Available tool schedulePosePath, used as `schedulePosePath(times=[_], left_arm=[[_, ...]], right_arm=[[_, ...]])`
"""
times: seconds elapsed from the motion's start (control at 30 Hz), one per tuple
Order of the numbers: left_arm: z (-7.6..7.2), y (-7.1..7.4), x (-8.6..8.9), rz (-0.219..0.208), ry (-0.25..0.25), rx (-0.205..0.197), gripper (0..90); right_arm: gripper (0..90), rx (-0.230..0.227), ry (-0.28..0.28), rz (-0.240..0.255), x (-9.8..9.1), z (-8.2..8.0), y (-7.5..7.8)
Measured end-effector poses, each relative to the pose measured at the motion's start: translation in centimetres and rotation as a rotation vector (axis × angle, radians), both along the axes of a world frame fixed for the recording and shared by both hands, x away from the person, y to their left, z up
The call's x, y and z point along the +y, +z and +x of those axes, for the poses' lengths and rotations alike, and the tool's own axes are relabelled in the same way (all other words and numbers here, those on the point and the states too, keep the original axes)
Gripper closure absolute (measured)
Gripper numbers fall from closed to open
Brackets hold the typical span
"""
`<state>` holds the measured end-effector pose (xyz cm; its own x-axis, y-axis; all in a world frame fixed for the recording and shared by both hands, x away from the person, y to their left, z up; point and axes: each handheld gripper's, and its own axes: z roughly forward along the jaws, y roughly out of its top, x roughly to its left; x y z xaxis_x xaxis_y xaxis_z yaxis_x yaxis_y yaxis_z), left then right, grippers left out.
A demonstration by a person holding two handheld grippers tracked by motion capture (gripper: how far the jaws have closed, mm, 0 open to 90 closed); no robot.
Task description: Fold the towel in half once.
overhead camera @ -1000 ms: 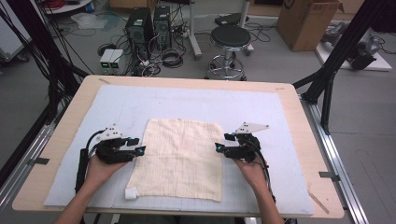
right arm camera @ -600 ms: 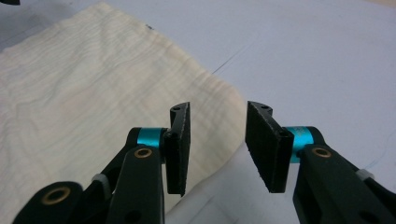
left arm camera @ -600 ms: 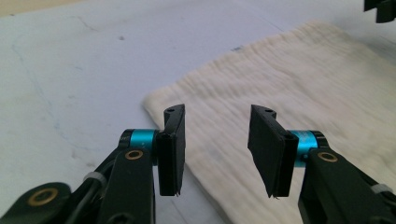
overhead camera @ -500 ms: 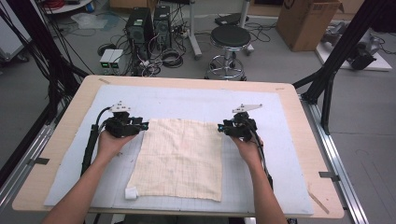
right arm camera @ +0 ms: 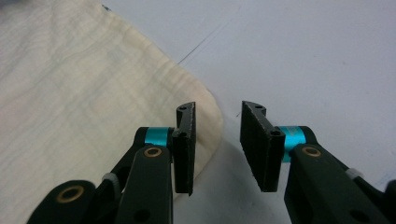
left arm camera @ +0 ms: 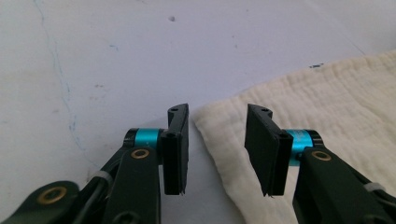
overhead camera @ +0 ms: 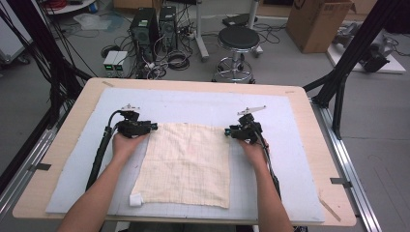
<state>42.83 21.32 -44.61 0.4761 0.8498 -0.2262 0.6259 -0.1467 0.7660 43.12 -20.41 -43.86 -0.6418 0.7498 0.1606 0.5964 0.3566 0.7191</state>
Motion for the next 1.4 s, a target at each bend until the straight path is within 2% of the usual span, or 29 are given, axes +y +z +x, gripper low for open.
schedulePosePath(times=[0.07, 0.1, 0.17, 0.23, 0.33, 0.4, 0.5, 0.63, 0.67, 0.73, 0.83, 0.9, 0.97, 1.03, 1.2, 1.4], left_arm=[[0.0, 0.0, -0.2, 0.029, 0.023, -0.012, 67.8], [0.0, 0.0, -0.3, 0.024, 0.027, -0.01, 70.0], [0.0, -0.1, -0.3, 0.041, 0.042, -0.019, 76.5], [0.1, -0.1, -0.2, 0.03, 0.049, -0.016, 82.1], [0.2, -0.1, -0.1, 0.009, 0.05, -0.005, 86.6], [0.2, 0.0, 0.1, -0.012, 0.051, 0.004, 87.5], [0.2, 0.4, 0.5, -0.037, 0.063, 0.002, 87.9], [0.3, 1.0, 0.8, -0.069, 0.076, -0.017, 88.1], [0.3, 1.2, 0.9, -0.073, 0.077, -0.02, 88.2], [0.5, 1.7, 0.8, -0.059, 0.064, -0.017, 88.2], [0.8, 3.1, 0.7, -0.073, 0.054, -0.056, 88.1], [1.0, 3.7, 0.8, -0.071, 0.052, -0.067, 88.2], [1.1, 4.0, 1.0, -0.062, 0.048, -0.071, 88.2], [1.0, 4.2, 1.2, -0.075, 0.053, -0.076, 88.1], [0.4, 4.7, 1.4, -0.041, 0.027, -0.079, 88.2], [-0.4, 5.7, 1.6, -0.055, 0.008, -0.095, 88.2]], right_arm=[[68.9, 0.004, 0.006, -0.003, 0.2, 0.2, -0.2], [71.1, 0.0, 0.007, -0.019, 0.4, 0.3, -0.3], [79.9, -0.014, 0.008, -0.031, 0.5, 0.4, -0.3], [85.6, 0.0, 0.029, -0.019, 0.6, 0.5, -0.3], [86.8, 0.013, 0.033, -0.021, 0.6, 0.7, -0.1], [87.0, 0.008, 0.031, -0.034, 0.4, 0.9, 0.1], [87.1, 0.01, 0.021, -0.026, 0.1, 1.0, 0.7], [87.1, -0.014, 0.018, -0.022, 0.2, 1.3, 1.8], [87.1, -0.037, 0.016, -0.025, 0.3, 1.3, 2.1], [87.1, -0.037, 0.012, -0.01, 0.2, 1.5, 2.5], [87.1, -0.046, 0.003, -0.014, 0.0, 1.7, 3.1], [87.1, -0.057, -0.005, 0.011, -0.4, 1.8, 3.4], [87.1, -0.065, -0.01, 0.052, -0.6, 1.8, 3.8], [87.1, -0.066, -0.005, 0.087, -0.7, 1.7, 3.9], [87.1, -0.059, 0.014, 0.096, -0.6, 1.4, 4.1], [87.1, -0.069, 0.028, 0.137, -0.8, 0.7, 5.0]])
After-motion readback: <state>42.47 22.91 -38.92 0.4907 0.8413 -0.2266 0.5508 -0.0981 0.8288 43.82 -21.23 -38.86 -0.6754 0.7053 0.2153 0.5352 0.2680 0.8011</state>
